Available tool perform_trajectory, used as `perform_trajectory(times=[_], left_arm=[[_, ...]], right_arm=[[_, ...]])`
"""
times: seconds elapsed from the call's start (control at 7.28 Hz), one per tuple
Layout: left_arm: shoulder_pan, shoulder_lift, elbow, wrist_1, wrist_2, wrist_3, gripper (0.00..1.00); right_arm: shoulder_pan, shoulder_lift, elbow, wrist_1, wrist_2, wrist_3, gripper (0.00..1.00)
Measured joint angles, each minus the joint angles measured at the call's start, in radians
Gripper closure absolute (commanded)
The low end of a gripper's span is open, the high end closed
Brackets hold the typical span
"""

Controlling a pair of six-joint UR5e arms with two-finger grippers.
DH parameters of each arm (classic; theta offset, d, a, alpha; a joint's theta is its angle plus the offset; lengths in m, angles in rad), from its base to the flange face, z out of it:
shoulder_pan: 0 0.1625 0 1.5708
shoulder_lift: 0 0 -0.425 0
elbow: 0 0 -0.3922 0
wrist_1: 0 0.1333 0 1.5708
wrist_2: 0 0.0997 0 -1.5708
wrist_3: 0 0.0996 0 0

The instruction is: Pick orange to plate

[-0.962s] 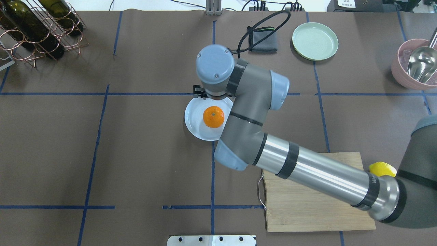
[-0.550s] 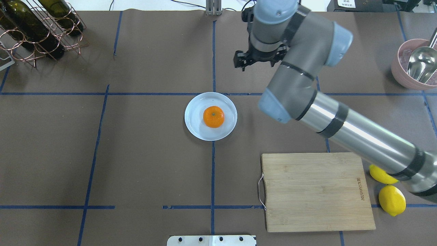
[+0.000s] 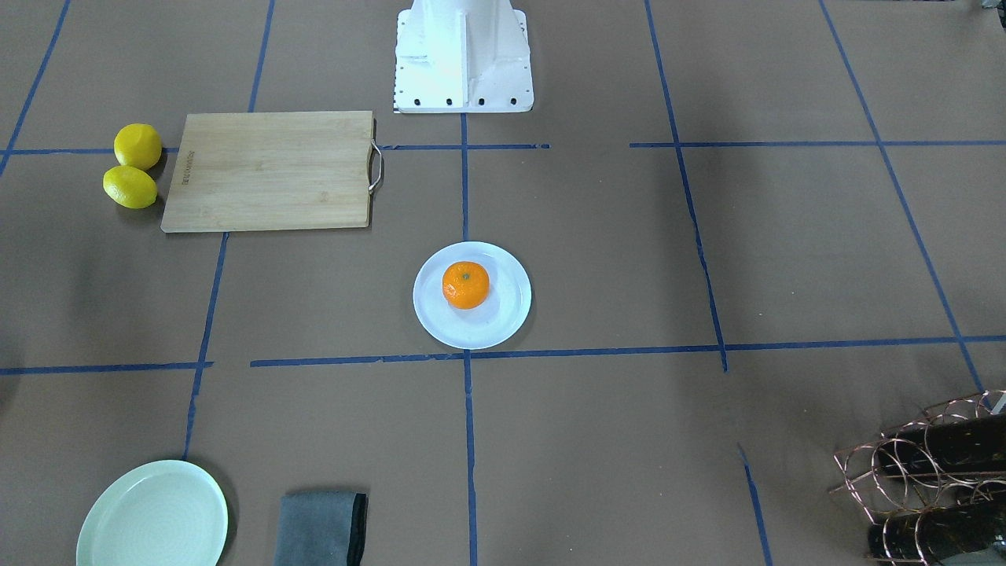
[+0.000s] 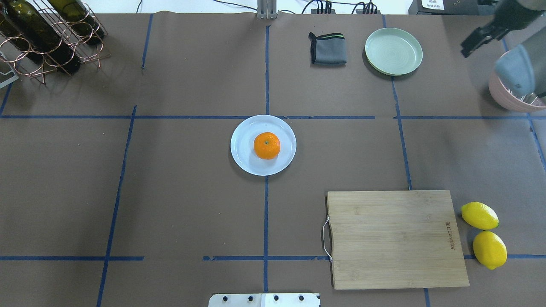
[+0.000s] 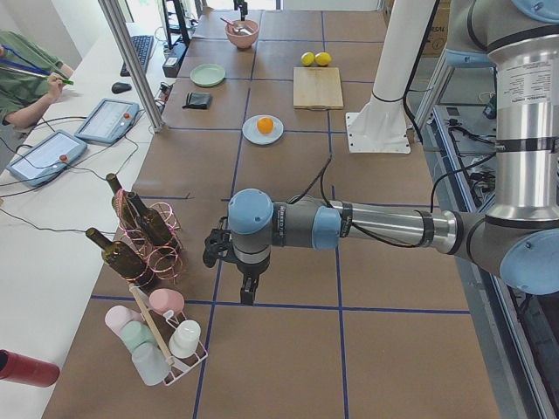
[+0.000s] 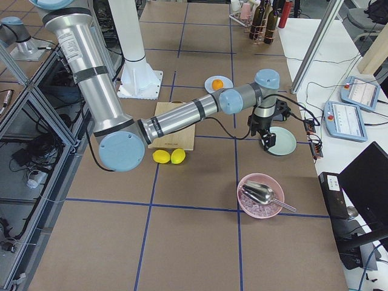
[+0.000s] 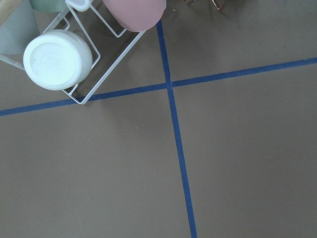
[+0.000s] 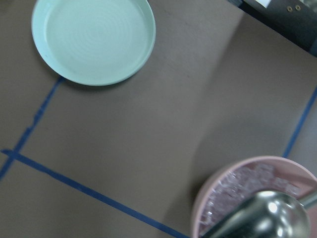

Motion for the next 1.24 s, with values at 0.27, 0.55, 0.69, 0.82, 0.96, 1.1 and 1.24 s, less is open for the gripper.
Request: perform_trajectory(times=[0.27, 0.55, 0.69, 0.82, 0.96, 1.1, 1.24], left_arm=[[0.0, -0.001, -0.002, -0.002, 0.0, -0.009, 0.0], [0.001, -0.004, -0.011, -0.005, 0.001, -0.006, 0.0], [0.001, -0.003, -0.018, -0.005, 0.0, -0.004, 0.0], [0.001, -0.003, -0.02, -0.005, 0.0, -0.004, 0.0], [0.001, -0.002, -0.019, -0.004, 0.001, -0.004, 0.0], [0.002, 0.005, -0.019, -0.004, 0.001, -0.004, 0.0], [0.001, 0.019, -0.023, -0.006, 0.003, -0.004, 0.0]], right_arm=[[0.133, -0.208, -0.011, 0.099, -0.002, -0.097, 0.0], [0.206, -0.302, -0.01, 0.136, 0.068, -0.102, 0.0], [0.224, -0.305, 0.013, 0.08, 0.108, -0.1, 0.0], [0.232, -0.305, 0.046, 0.018, 0.128, -0.1, 0.0], [0.235, -0.308, 0.064, -0.015, 0.137, -0.1, 0.0], [0.236, -0.31, 0.07, -0.027, 0.142, -0.1, 0.0], [0.237, -0.312, 0.07, -0.032, 0.144, -0.1, 0.0]])
